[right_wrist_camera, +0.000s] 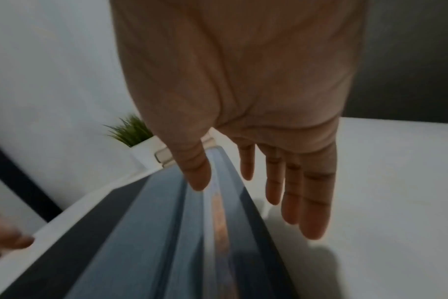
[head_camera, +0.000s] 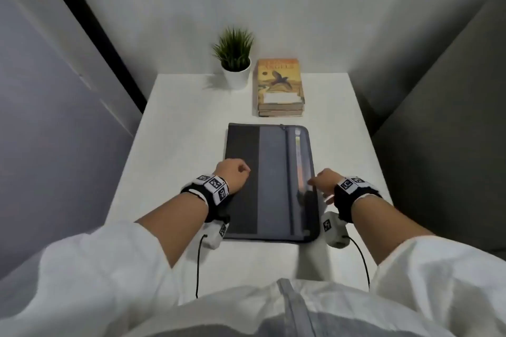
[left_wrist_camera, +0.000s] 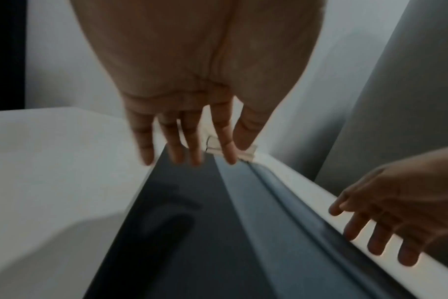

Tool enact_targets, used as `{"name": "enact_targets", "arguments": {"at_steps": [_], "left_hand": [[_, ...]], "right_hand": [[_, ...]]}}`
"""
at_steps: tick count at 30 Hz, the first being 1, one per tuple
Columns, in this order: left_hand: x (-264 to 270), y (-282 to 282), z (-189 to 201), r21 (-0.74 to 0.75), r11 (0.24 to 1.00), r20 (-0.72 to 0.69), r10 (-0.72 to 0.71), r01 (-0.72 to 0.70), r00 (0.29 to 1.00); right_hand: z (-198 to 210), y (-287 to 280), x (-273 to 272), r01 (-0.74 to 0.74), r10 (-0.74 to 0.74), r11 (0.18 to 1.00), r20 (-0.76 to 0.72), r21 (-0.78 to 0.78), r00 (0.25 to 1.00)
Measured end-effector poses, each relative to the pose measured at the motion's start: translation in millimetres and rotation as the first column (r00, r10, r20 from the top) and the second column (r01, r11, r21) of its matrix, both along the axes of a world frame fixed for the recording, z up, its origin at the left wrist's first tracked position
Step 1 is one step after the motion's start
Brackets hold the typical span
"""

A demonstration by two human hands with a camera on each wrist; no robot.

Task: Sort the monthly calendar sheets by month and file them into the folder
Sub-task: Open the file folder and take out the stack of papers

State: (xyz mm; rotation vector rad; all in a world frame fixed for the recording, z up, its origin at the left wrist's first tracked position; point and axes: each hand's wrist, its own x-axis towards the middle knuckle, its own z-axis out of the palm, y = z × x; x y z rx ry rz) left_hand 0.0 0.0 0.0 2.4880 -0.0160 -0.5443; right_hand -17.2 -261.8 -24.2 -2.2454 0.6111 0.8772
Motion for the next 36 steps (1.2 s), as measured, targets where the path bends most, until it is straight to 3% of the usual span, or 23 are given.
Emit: {"name": "enact_targets", "arguments": {"at_steps": [3,6,11,16,19,22,25,31,36], "left_hand": [[-11,0,-26,0.235,0.97,-0.125,0.091,-0.059,0.988],[-21,3,-37,0.162,0.975,-0.198,0.183,-0.152,0.963],[-18,6,-31,0.048,0.973,-0.227,0.23,-0.225,0.946],[-6,-6,7,-0.048,0.992,-0.264,0.097,-0.113,0.96],[-1,-30,46,-0.277,0.956,-0.245,0.03,-0.1,0.969],[3,-49,85,-0.481,0.855,-0.22,0.099,-0.196,0.97],[8,-50,104,-0.478,0.852,-0.164,0.152,-0.213,0.975],[3,-32,103,-0.494,0.853,-0.146,0.107,-0.166,0.983],[4,-28,106,-0.493,0.861,-0.081,0.099,-0.126,0.992]], "right_hand": [[-19,-7,-7,0.128,-0.125,0.99,-0.058,0.062,0.99],[-32,-9,-13,0.253,-0.239,0.954,-0.1,0.163,0.966],[-19,-6,-12,0.254,-0.227,0.928,-0.127,0.273,0.965],[54,-2,1,0.112,-0.13,0.921,0.021,0.374,0.991],[107,16,8,-0.012,-0.048,0.891,0.121,0.453,0.991],[145,50,5,-0.215,0.127,0.877,0.223,0.431,0.967],[161,76,-1,-0.387,0.329,0.846,0.212,0.366,0.92],[162,67,-2,-0.181,0.141,0.868,0.12,0.463,0.983],[156,62,4,-0.098,0.001,0.876,0.201,0.472,0.98]]}}
